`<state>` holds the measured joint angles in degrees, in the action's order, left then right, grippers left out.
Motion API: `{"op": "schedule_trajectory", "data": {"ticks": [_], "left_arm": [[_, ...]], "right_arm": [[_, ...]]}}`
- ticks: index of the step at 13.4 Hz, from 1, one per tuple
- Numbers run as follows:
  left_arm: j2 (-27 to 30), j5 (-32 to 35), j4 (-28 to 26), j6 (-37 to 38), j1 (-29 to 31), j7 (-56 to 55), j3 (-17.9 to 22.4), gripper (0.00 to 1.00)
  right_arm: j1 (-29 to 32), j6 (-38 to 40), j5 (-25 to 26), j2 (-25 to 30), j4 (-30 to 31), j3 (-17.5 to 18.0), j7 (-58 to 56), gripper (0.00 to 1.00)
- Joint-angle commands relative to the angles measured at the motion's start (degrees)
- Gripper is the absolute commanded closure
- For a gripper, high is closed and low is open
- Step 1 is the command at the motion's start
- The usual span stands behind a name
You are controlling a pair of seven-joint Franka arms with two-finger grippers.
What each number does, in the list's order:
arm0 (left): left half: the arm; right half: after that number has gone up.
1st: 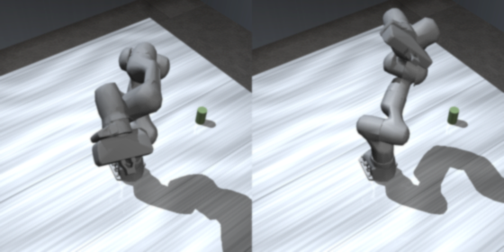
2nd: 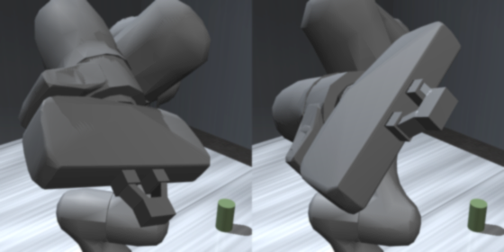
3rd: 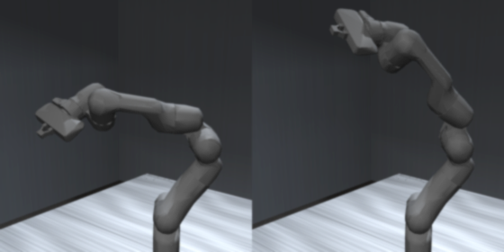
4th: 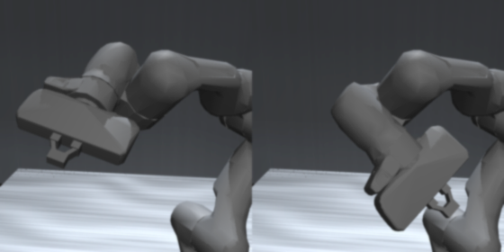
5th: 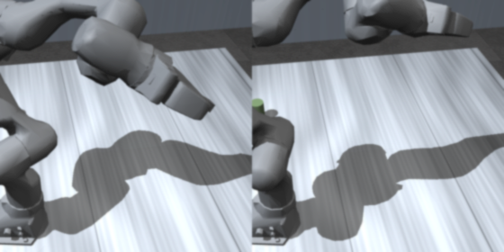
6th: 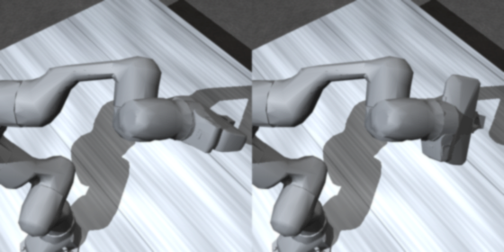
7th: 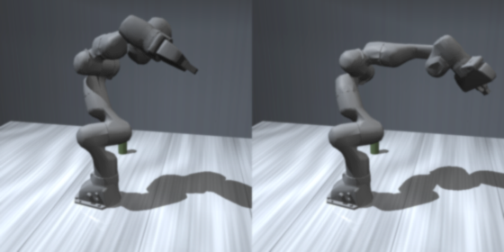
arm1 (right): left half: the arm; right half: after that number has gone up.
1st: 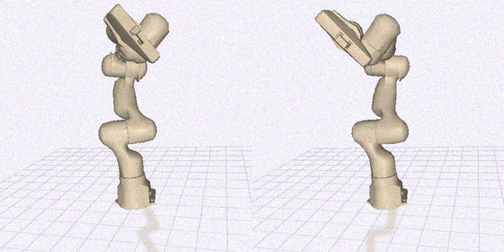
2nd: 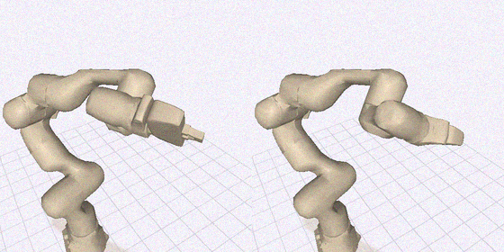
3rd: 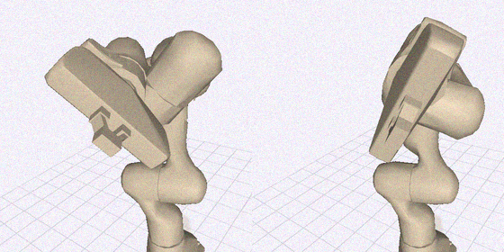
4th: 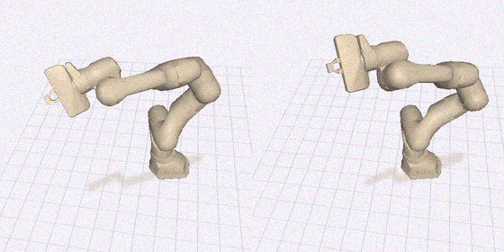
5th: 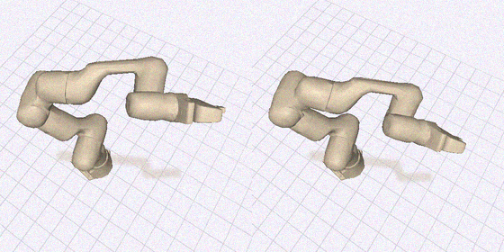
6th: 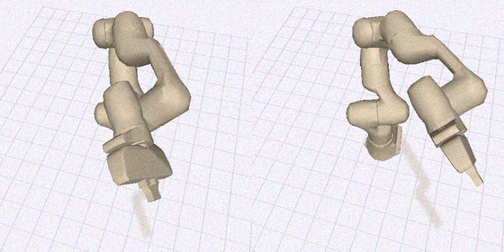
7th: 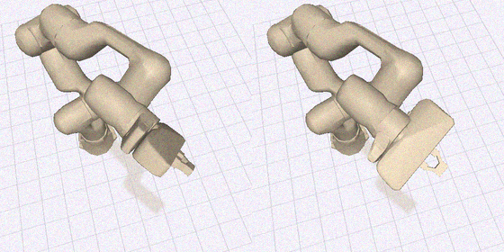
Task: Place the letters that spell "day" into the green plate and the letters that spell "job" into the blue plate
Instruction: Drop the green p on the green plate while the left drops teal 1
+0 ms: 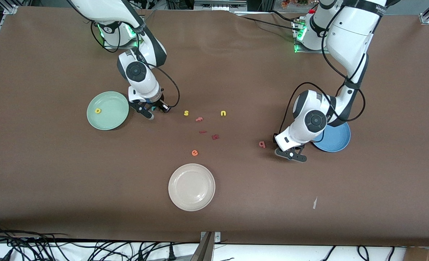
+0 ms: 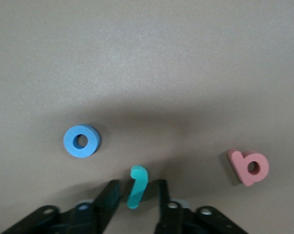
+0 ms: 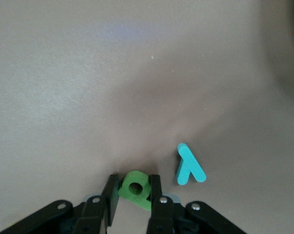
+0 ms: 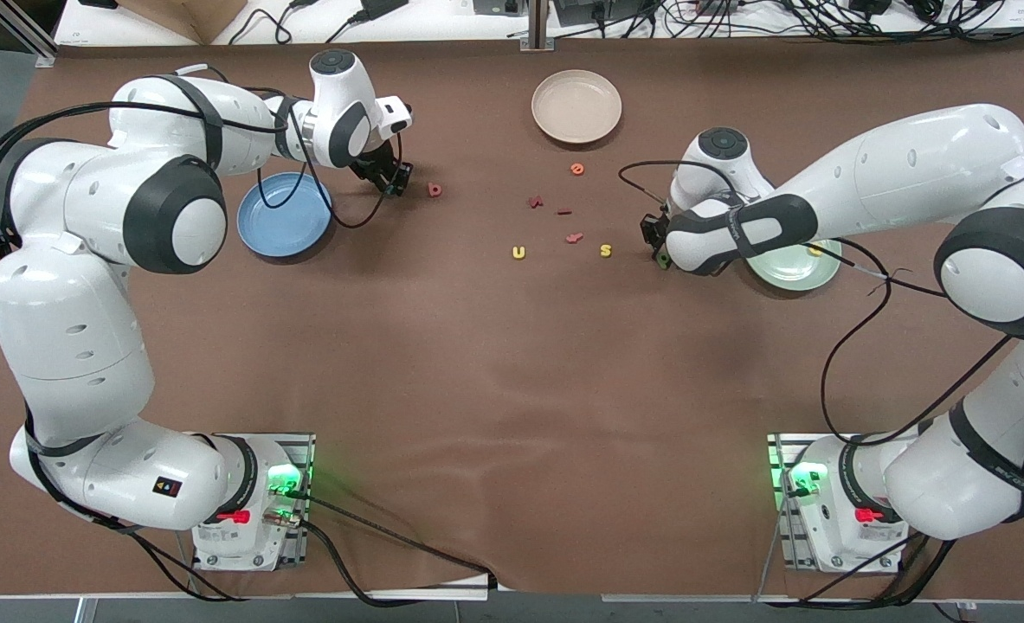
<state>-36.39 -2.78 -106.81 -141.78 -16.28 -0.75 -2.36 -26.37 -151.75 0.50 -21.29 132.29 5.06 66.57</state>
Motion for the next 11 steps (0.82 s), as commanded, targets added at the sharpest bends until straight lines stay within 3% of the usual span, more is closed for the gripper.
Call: {"op": "schedule_trajectory", "data": {"ticks": [1,2,5,8,11], "left_arm": [[-0.1,0.8,-0.5,-0.4,-0.4,0.4,0.3,0.76],[0.0,0.8,-0.5,-0.4,-0.5,0.4,0.3,0.81],[1.0,0.9,-0.5,0.7,-0.2,0.4,0.4,0.87],[7.8,1.0,-3.5,6.2,3.3,0.6,0.4,0.88],[14.7,0.9,-8.6,8.7,9.4,8.9,0.4,0.88]], "right_arm": [[0.2,14.2,0.4,2.2,-7.5,-0.7,-1.7,0.77],[0.2,20.4,0.6,2.8,-9.7,-1.2,-3.6,0.77],[0.2,23.9,0.8,6.3,-8.3,-7.4,-17.4,0.77],[0.2,24.3,0.6,9.5,-4.0,-16.1,-34.4,0.77],[0.4,21.0,0.3,7.4,-0.6,-21.7,-45.4,0.77]]}}
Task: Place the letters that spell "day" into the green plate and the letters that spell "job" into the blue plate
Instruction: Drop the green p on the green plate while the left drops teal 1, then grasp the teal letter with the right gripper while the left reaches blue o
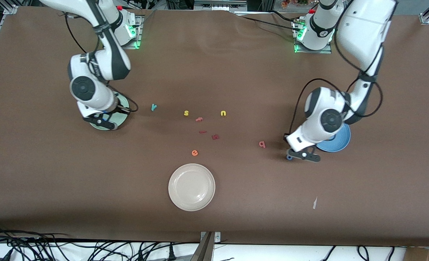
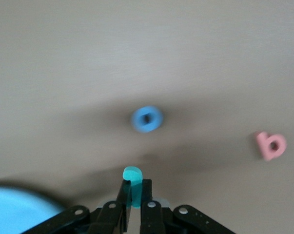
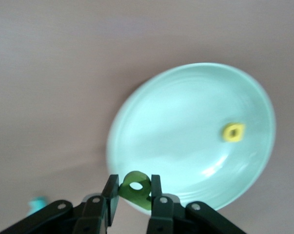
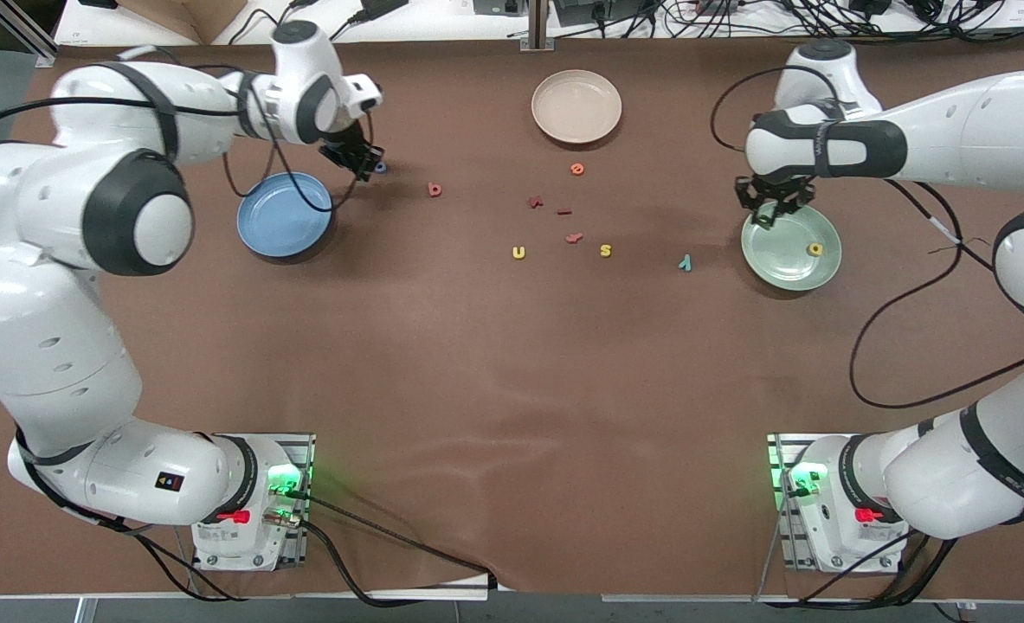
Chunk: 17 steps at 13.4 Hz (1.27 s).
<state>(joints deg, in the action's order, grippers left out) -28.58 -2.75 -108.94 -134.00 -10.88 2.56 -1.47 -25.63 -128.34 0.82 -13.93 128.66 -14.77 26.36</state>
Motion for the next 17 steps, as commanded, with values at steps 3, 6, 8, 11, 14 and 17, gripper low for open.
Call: {"op": "schedule_trajectory", "data": {"ticks": [3,6,8,11,14,17], "left_arm": [[11.4,0.9,-11.2,0.9,9.2,11.0,-0.5,0.79],[11.2,0.9,-11.6,0.6,10.9,14.4,-0.5,0.35],[11.0,0.8,-11.4,0.2,10.4,14.3,-0.6,0.31],[9.3,0.1,-10.2,-3.7,7.6,13.8,-0.9,0.3],[4.2,-0.3,-7.8,-9.4,3.4,11.9,-0.9,0.3],[-1.3,-3.6,-2.1,-9.6,-0.8,5.6,-0.8,0.28]], "right_arm": [[-0.3,-3.0,-0.6,-1.3,4.2,-2.7,-8.3,0.4],[0.0,-2.5,-0.7,-0.7,3.7,-2.5,-7.4,0.0],[-0.1,-2.1,-2.3,-0.4,2.8,-1.9,-7.4,0.0],[-0.5,-1.4,-14.4,-0.1,1.8,3.4,-3.8,0.01],[-2.0,-6.6,-15.8,-0.8,2.1,7.6,4.5,0.04],[-7.0,-13.7,-15.8,-2.5,4.7,8.3,7.9,0.04]]}}
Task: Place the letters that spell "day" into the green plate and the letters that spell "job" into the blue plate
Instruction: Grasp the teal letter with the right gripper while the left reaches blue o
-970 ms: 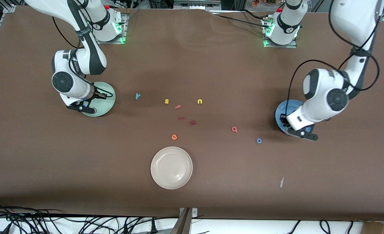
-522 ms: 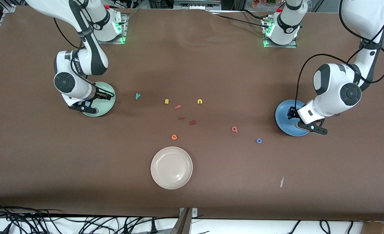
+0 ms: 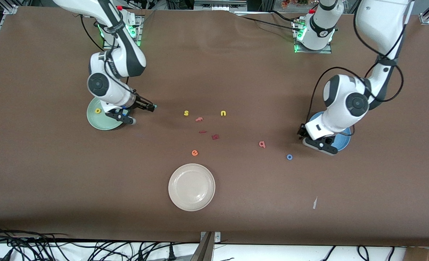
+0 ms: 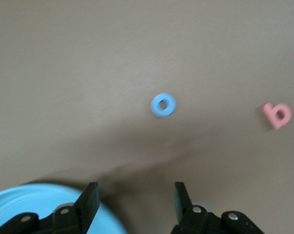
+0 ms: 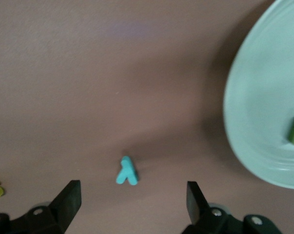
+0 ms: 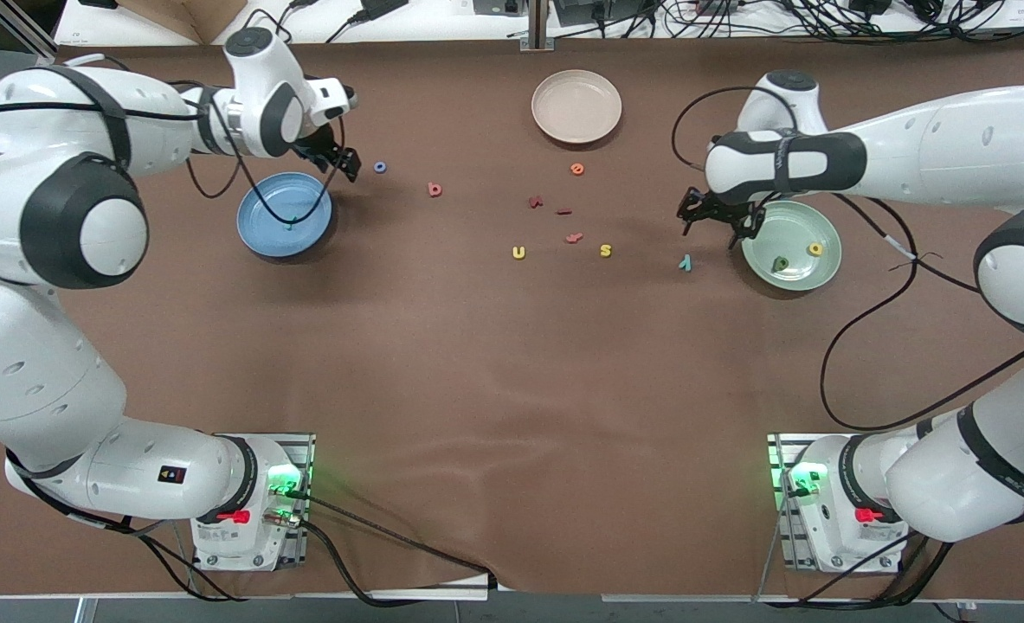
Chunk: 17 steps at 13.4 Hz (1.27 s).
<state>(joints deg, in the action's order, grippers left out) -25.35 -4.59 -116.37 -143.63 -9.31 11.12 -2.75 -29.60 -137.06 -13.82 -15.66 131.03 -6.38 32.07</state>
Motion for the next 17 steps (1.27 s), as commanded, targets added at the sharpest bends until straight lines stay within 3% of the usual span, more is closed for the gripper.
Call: {"op": "schedule_trajectory", "data": {"ticks": [1,5,7,12,14,17], "left_arm": [[-5.9,-1.7,7.5,-0.1,-3.3,-4.0,0.5,0.28],[-10.8,-1.7,14.0,-0.4,-4.7,-5.4,1.7,0.26],[-12.3,-1.7,14.2,-3.7,-5.1,-5.3,2.4,0.23],[-13.3,-1.7,13.8,-4.2,-5.6,-5.4,2.4,0.22],[-13.7,-1.6,13.5,-4.2,-5.9,-5.4,2.5,0.22],[-14.3,-1.7,12.3,-4.2,-6.1,-5.4,2.4,0.22]], "right_arm": [[-4.5,-7.9,-1.2,-1.6,3.2,-0.1,4.1,0.04],[-5.3,-12.9,-1.1,-3.4,5.6,-0.1,4.3,0.08],[-5.7,-15.9,-1.1,-3.6,7.0,-0.1,4.2,0.19],[-5.8,-15.9,-1.1,-3.5,6.9,-0.1,4.3,0.8],[-5.8,-15.7,-1.1,-2.8,6.8,-0.1,4.1,0.87],[-5.7,-15.1,-1.1,-1.2,6.3,-0.5,3.4,0.88]]}}
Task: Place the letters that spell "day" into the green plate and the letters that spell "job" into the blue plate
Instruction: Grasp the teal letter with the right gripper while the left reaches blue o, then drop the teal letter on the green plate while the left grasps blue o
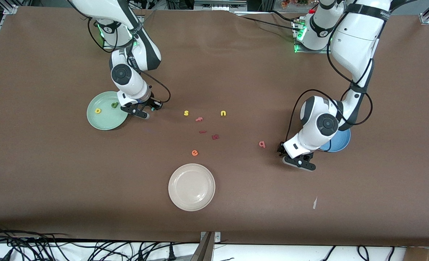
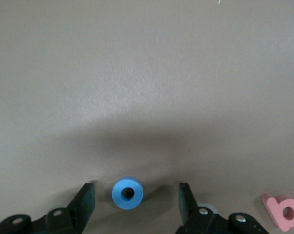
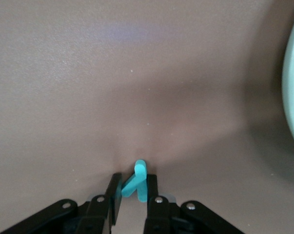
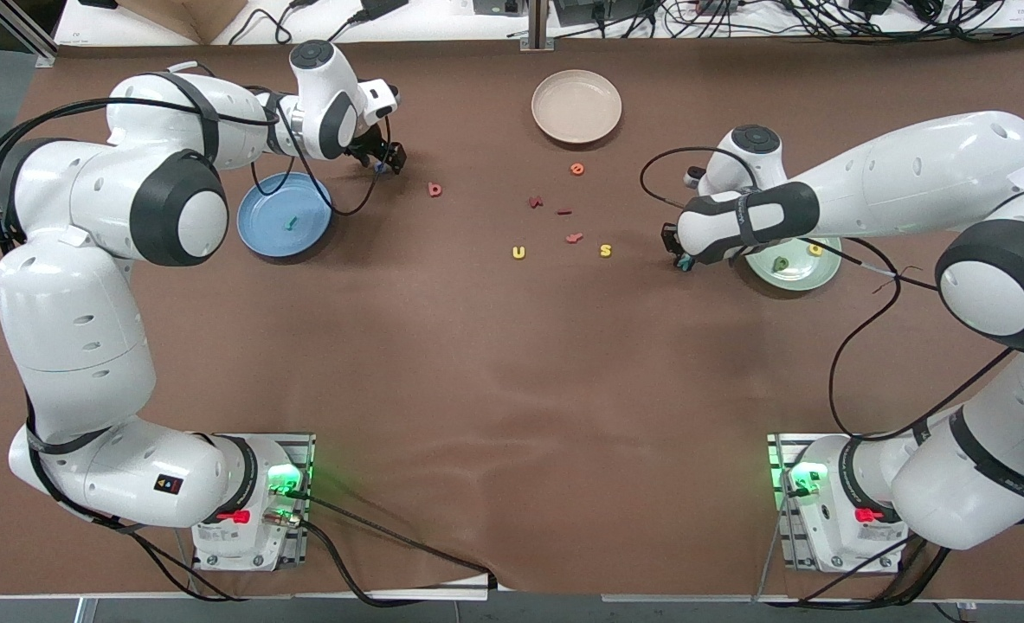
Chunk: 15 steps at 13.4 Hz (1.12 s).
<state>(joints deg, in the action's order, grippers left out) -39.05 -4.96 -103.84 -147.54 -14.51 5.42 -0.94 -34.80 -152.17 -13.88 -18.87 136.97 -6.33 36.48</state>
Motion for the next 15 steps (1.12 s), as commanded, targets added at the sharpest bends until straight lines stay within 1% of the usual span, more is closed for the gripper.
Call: {"op": "schedule_trajectory", "data": {"ticks": [1,2,3,5,6,7,8,9,10,11,12,13,14,15], "left_arm": [[-0.5,-1.3,-0.2,-0.3,-1.0,0.3,0.6,0.24],[-0.6,-1.2,-0.2,-0.3,-1.0,0.4,0.7,0.28],[-0.5,-1.2,-0.2,-0.3,-1.0,0.4,0.7,0.33],[-0.5,-1.2,-0.1,-0.3,-1.1,0.4,0.7,0.41],[-0.5,-1.2,-0.1,-0.2,-1.1,0.6,0.7,0.46],[-0.5,-1.2,0.0,-0.3,-1.1,0.6,0.7,0.47],[-0.5,-1.2,0.0,-0.2,-1.1,0.5,0.6,0.51],[-0.5,-1.2,0.0,-0.2,-1.1,0.5,0.6,0.55],[-0.4,-1.1,0.0,-0.2,-1.1,0.8,0.7,0.65],[-0.3,-0.9,0.0,-0.2,-1.1,1.0,0.7,0.78],[-0.2,-0.8,0.0,-0.1,-1.1,1.0,0.7,0.86],[-0.1,-0.7,-0.1,-0.1,-1.1,1.0,0.7,0.89],[0.3,-0.7,-0.2,0.2,-1.0,0.9,0.7,0.9],[1.5,-0.5,-0.6,0.8,-0.6,0.8,0.7,0.89]], "right_arm": [[-0.5,1.7,-1.0,2.8,0.2,-1.0,-1.2,0.88],[-0.5,4.0,-0.6,4.2,-0.4,-2.4,-2.5,0.88],[-0.5,7.0,-0.3,5.0,-1.3,-5.0,-6.1,0.87],[-0.5,12.8,-0.3,6.6,-2.7,-11.3,-17.2,0.87],[-0.5,14.5,-0.3,7.0,-2.8,-14.7,-23.1,0.87],[-0.5,15.4,-0.2,7.1,-2.8,-18.2,-28.4,0.87],[-0.4,16.5,-0.3,6.7,-2.8,-20.1,-33.4,0.87],[0.1,16.6,-0.3,5.9,-2.8,-22.0,-36.7,0.84],[0.4,16.6,-0.4,4.6,-2.8,-23.8,-39.0,0.61],[1.2,16.6,-0.4,3.9,-2.8,-24.3,-39.9,0.11],[1.8,16.7,-0.4,4.0,-2.8,-24.3,-40.0,0.0],[1.8,17.3,-0.4,4.6,-3.1,-24.3,-40.1,0.0],[1.8,19.6,-0.4,6.0,-4.3,-24.5,-40.2,0.0],[1.8,23.5,-0.4,7.0,-7.0,-25.2,-40.3,0.0]]}}
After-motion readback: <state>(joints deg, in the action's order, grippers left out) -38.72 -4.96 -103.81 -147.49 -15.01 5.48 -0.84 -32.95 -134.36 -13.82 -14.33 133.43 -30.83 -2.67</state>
